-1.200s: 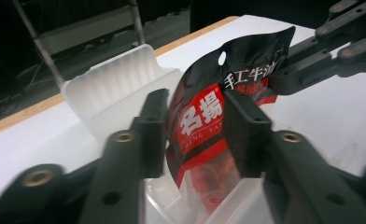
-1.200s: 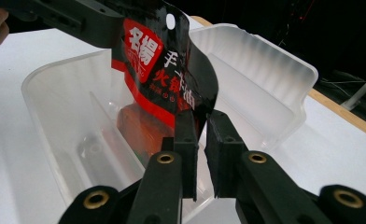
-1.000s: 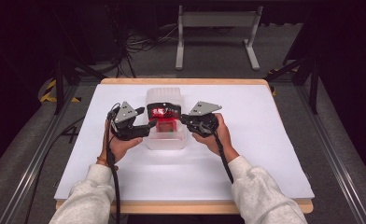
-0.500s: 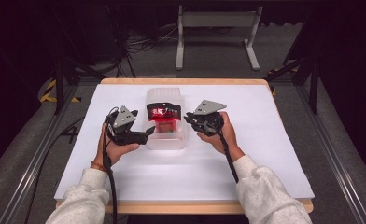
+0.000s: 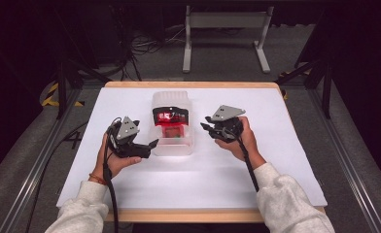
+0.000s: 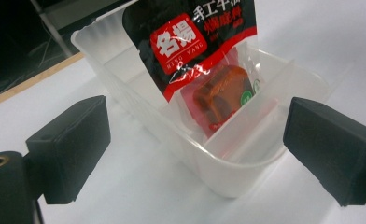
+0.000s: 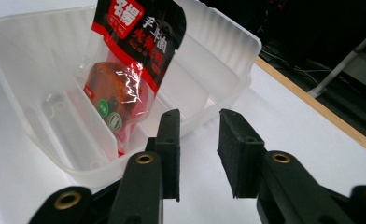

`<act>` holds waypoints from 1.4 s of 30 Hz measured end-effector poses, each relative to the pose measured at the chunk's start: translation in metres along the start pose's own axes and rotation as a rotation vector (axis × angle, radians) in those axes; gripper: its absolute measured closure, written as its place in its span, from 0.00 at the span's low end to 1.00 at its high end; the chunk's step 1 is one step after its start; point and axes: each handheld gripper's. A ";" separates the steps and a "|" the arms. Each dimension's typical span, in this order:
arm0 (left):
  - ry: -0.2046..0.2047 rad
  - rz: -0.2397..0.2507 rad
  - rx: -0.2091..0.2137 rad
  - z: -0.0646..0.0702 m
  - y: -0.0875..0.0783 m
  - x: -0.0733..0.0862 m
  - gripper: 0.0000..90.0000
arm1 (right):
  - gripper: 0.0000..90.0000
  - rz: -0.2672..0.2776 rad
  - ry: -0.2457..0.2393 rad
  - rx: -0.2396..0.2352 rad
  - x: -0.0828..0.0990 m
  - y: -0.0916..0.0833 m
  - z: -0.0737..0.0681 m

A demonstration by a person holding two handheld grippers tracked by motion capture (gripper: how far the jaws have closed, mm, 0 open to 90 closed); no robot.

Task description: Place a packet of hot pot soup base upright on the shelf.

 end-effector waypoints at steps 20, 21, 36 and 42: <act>0.041 -0.054 0.011 0.008 -0.007 0.027 0.07 | 0.64 -0.063 -0.025 0.028 0.027 -0.027 0.019; 0.047 -0.057 0.011 0.008 -0.007 0.028 0.07 | 0.64 -0.071 -0.023 0.017 0.030 -0.029 0.019; 0.055 -0.114 0.015 0.013 -0.008 0.050 0.07 | 0.57 -0.119 -0.065 0.026 0.050 -0.048 0.020; 0.057 -0.120 0.014 0.016 -0.011 0.057 0.07 | 0.50 -0.147 -0.073 0.042 0.058 -0.054 0.021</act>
Point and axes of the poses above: each handheld gripper's, and its own axes: y roughly forward along the jaws, x roughly out of its underside, z roughly to its right
